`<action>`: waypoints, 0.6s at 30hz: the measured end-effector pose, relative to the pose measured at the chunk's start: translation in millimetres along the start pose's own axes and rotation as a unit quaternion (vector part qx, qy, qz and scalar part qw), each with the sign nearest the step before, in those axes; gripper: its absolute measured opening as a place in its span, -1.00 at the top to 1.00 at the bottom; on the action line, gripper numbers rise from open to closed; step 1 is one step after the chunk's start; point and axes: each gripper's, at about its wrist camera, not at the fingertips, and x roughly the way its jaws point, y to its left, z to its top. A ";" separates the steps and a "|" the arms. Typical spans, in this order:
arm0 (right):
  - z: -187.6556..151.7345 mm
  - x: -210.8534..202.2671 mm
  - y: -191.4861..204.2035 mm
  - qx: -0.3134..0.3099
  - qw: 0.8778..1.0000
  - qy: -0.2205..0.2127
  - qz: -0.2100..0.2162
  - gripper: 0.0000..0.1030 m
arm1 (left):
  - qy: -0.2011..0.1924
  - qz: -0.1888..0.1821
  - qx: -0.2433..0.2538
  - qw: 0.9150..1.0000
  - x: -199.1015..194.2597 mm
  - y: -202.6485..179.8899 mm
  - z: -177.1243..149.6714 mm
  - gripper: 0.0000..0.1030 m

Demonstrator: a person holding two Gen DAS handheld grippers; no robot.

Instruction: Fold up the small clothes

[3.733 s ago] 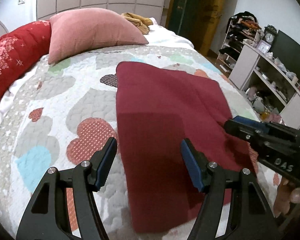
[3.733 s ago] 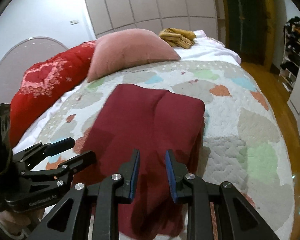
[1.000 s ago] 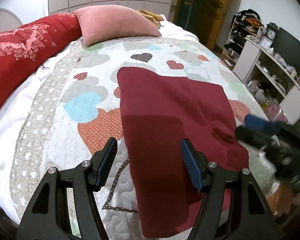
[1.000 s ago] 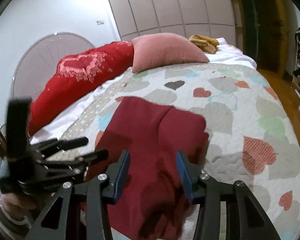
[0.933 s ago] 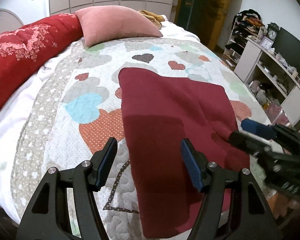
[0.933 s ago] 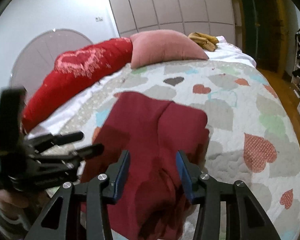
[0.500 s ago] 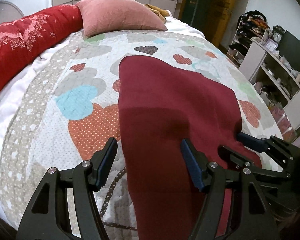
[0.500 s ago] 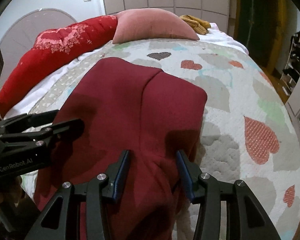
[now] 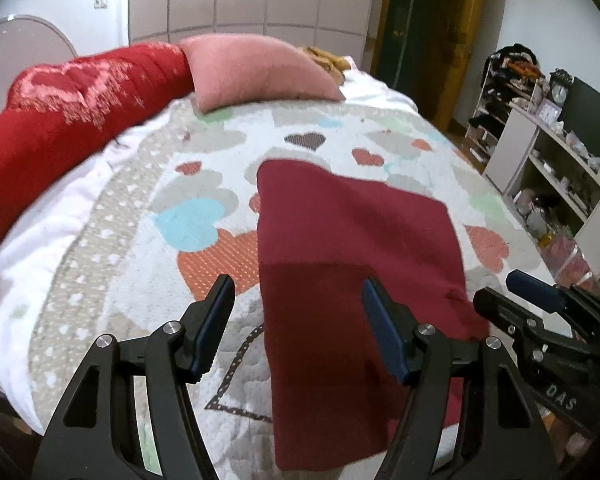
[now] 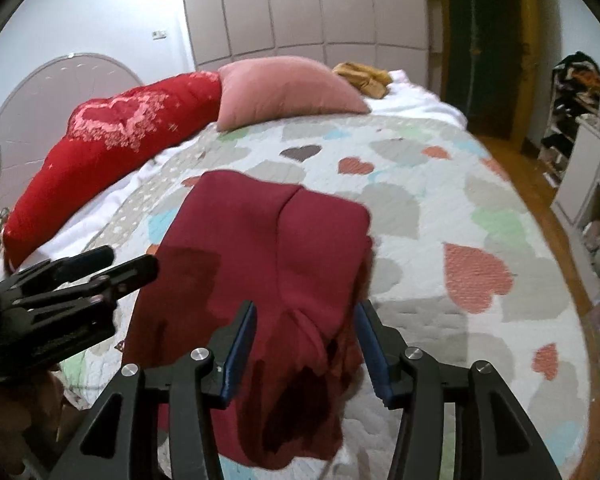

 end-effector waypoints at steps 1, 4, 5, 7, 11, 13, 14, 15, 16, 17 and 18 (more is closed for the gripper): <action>0.1 -4.7 -1.5 0.006 1.000 -0.004 -0.003 0.05 | -0.004 0.003 0.002 1.000 -5.2 -0.7 -0.9 -0.30; 0.1 -14.4 -3.6 0.019 1.000 -0.010 -0.005 -0.08 | -0.016 0.010 0.008 1.000 -18.5 -3.7 -3.4 -0.30; 0.3 -16.6 -3.8 0.021 1.000 -0.012 -0.006 -0.15 | -0.017 0.009 0.009 1.000 -21.1 -4.0 -3.9 -0.30; 0.6 -22.7 -3.0 0.024 1.000 -0.018 -0.008 -0.18 | -0.019 0.009 0.010 1.000 -26.7 -4.9 -4.2 -0.30; 0.1 -33.5 -0.9 0.023 0.999 -0.026 -0.003 -0.22 | -0.031 0.016 0.013 0.999 -37.9 -5.7 -6.0 -0.30; 0.1 -35.9 1.1 0.023 0.999 -0.027 -0.002 -0.23 | -0.035 0.019 0.017 0.999 -41.2 -6.5 -6.5 -0.30; -0.5 -36.9 1.9 0.023 0.999 -0.027 -0.001 -0.23 | -0.036 0.019 0.017 0.999 -42.4 -6.8 -6.8 -0.30; -1.2 -37.7 2.8 0.023 0.999 -0.027 0.000 -0.23 | -0.038 0.019 0.018 0.999 -43.6 -6.5 -7.0 -0.30; -1.4 -38.0 3.3 0.023 0.999 -0.026 0.001 -0.24 | -0.039 0.019 0.018 0.999 -44.5 -6.0 -7.2 -0.30; -1.8 -38.2 3.7 0.024 0.999 -0.026 0.002 -0.24 | -0.039 0.020 0.018 0.999 -45.0 -6.0 -7.1 -0.30; -1.9 -38.2 3.6 0.024 0.999 -0.026 0.003 -0.24 | -0.040 0.020 0.018 0.999 -45.1 -5.6 -6.8 -0.30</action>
